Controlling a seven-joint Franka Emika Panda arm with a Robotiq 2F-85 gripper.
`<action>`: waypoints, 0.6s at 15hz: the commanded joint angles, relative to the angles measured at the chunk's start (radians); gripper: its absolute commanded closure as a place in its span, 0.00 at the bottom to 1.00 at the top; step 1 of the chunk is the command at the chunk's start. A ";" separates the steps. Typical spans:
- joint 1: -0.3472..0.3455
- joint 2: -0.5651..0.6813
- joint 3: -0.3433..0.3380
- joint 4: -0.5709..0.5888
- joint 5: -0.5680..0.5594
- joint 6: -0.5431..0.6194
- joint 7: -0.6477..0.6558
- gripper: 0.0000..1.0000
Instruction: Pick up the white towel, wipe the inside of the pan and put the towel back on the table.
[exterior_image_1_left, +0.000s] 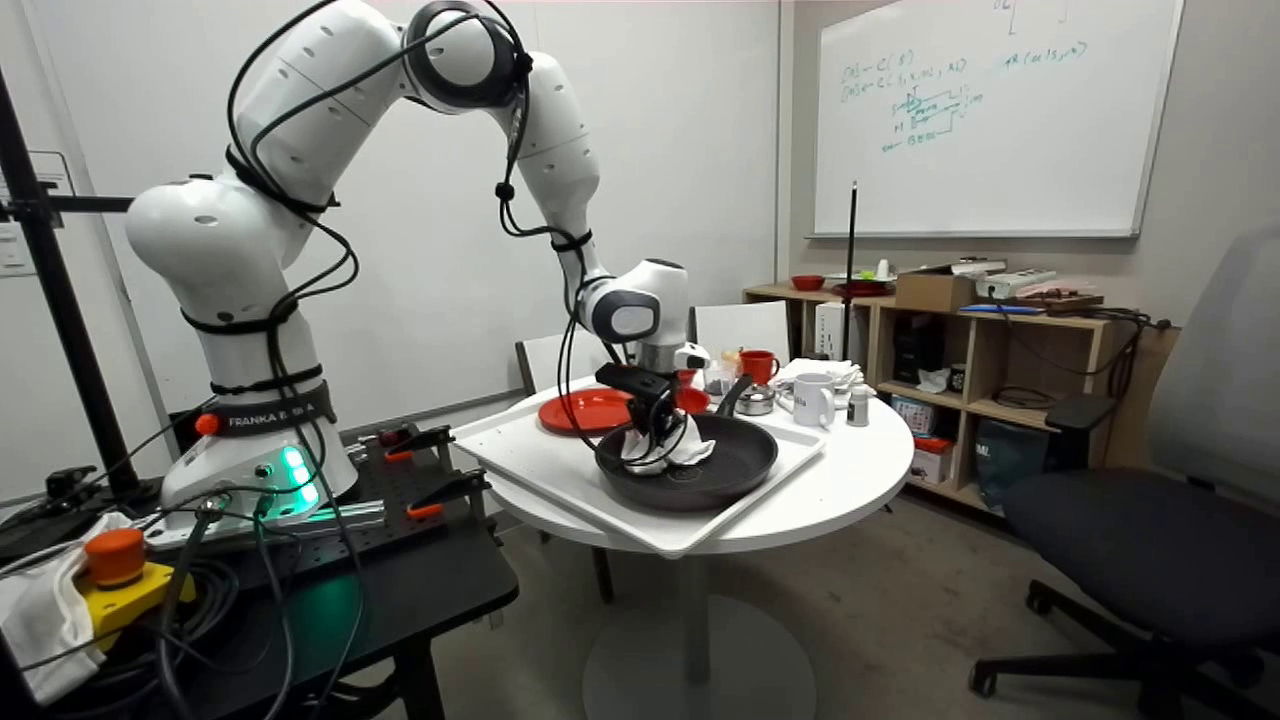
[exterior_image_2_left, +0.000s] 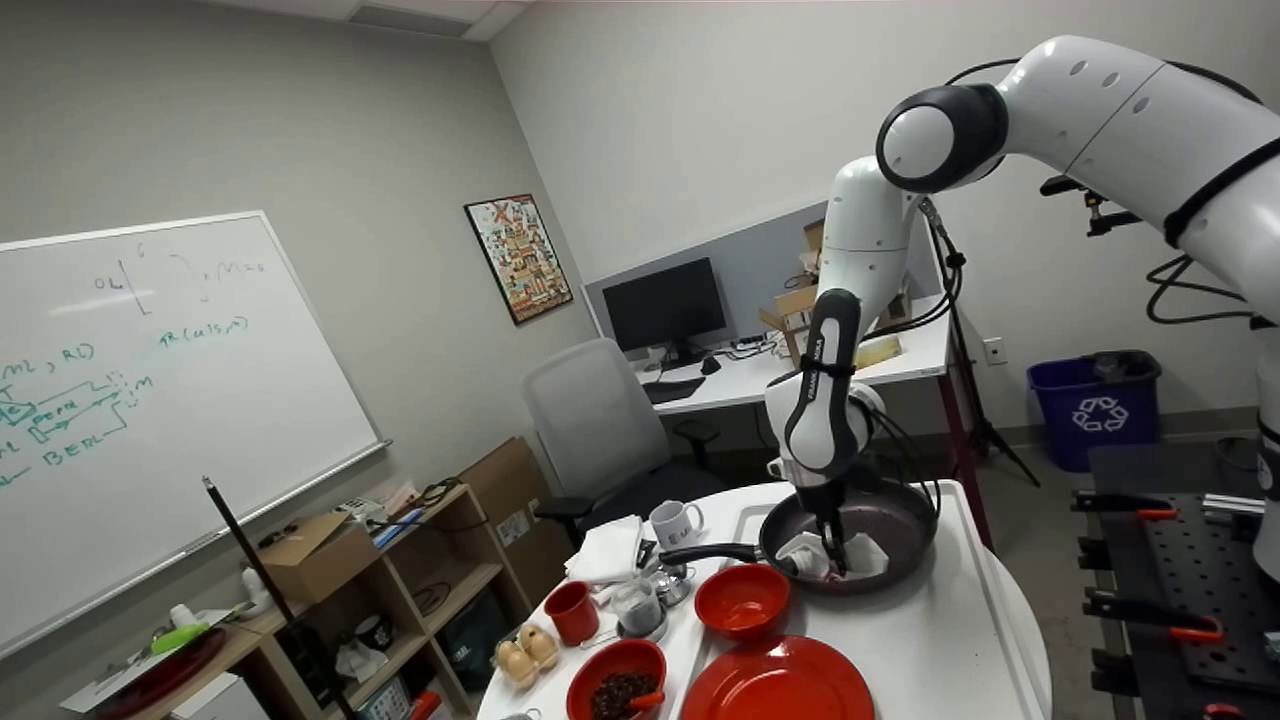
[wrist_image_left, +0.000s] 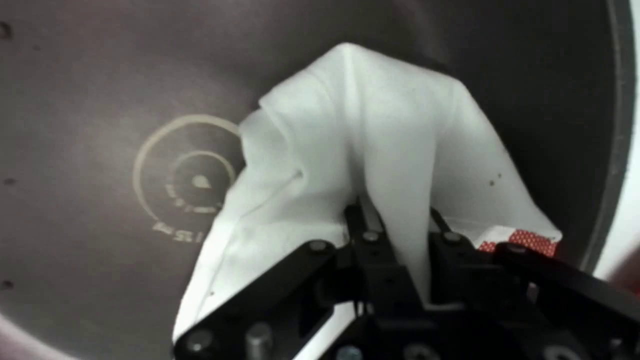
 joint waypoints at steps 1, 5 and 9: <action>-0.018 0.014 0.078 -0.065 -0.005 0.023 -0.104 0.91; -0.025 -0.048 0.070 -0.162 -0.012 0.013 -0.143 0.91; -0.020 -0.126 -0.003 -0.258 -0.013 0.031 -0.105 0.91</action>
